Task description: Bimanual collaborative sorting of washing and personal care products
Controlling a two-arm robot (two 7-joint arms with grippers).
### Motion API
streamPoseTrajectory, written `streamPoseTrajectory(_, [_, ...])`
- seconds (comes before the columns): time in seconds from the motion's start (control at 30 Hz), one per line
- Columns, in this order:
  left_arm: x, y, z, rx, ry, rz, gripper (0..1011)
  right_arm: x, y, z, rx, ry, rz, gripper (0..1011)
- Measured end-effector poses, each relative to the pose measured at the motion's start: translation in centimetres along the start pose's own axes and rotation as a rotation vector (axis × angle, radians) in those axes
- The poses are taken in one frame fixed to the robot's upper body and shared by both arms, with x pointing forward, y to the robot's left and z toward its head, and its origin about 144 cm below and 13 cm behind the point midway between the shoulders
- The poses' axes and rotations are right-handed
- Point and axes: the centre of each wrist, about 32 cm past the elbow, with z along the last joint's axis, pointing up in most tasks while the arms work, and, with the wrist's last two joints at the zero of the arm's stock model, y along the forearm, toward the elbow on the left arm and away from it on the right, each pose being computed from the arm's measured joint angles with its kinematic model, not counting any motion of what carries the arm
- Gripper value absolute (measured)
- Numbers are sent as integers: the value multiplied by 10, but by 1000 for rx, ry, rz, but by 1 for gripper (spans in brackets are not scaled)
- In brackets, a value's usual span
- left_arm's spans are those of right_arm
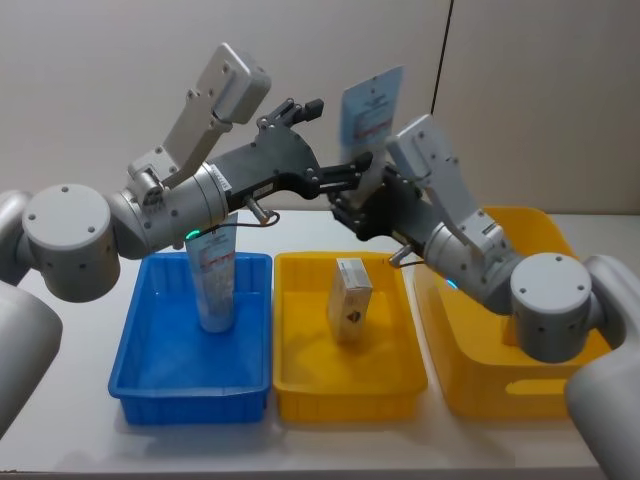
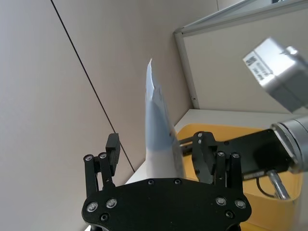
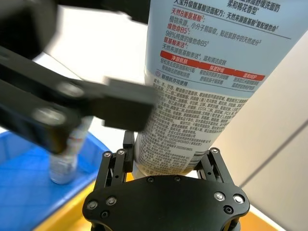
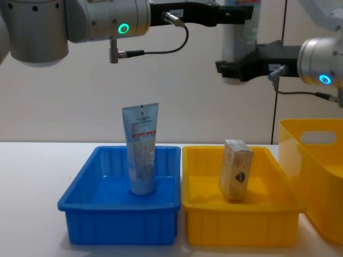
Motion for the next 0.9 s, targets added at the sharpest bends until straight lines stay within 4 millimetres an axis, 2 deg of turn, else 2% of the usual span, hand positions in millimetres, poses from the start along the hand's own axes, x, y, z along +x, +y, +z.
streamPoseTrajectory(0.3, [0, 0, 0, 0, 0, 0, 1001, 13, -5, -8, -63, 3, -91, 584])
streamPoseTrajectory(0.9, [0, 0, 0, 0, 0, 0, 1002, 53, -13, -22, -250, 33, -314, 582])
